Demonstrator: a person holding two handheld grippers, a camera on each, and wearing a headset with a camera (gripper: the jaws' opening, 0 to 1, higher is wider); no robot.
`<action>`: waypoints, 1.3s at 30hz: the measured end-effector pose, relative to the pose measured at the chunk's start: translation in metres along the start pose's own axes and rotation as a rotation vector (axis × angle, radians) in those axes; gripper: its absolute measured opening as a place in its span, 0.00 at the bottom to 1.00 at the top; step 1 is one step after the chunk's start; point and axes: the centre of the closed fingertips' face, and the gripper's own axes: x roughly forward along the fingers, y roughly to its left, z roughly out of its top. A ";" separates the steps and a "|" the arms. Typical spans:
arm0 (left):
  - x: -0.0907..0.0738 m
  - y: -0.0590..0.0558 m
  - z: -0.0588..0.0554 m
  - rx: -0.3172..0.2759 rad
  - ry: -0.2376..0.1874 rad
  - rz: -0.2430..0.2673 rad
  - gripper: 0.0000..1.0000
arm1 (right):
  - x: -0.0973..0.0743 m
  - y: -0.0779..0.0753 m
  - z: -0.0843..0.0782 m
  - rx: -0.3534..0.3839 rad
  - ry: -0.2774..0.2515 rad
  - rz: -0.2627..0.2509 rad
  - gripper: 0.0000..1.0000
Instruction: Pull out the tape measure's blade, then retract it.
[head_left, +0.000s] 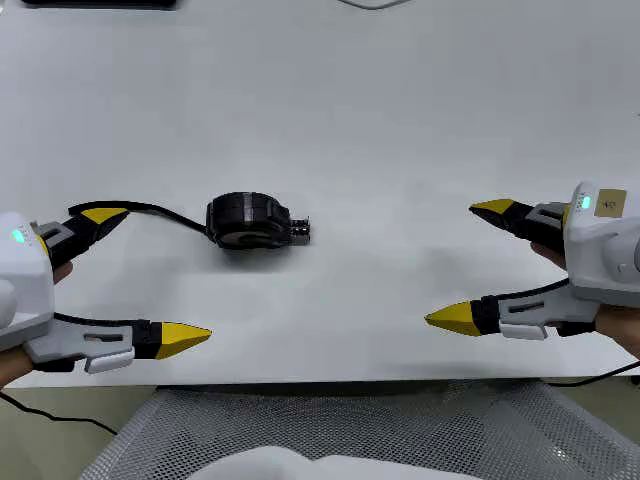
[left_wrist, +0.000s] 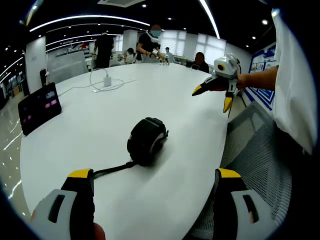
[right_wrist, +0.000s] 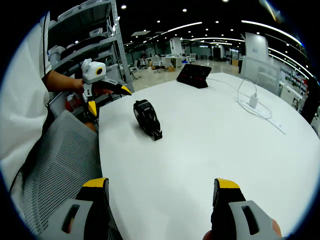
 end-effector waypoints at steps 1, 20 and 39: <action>0.000 0.000 0.000 -0.001 0.000 0.000 0.99 | 0.000 0.000 0.000 0.000 -0.001 0.001 0.85; 0.000 0.000 -0.002 -0.009 0.010 -0.002 0.99 | 0.003 -0.001 0.001 -0.013 0.004 -0.002 0.86; 0.007 0.003 0.001 0.007 0.021 -0.012 0.98 | 0.011 -0.001 0.001 -0.035 0.019 0.015 0.83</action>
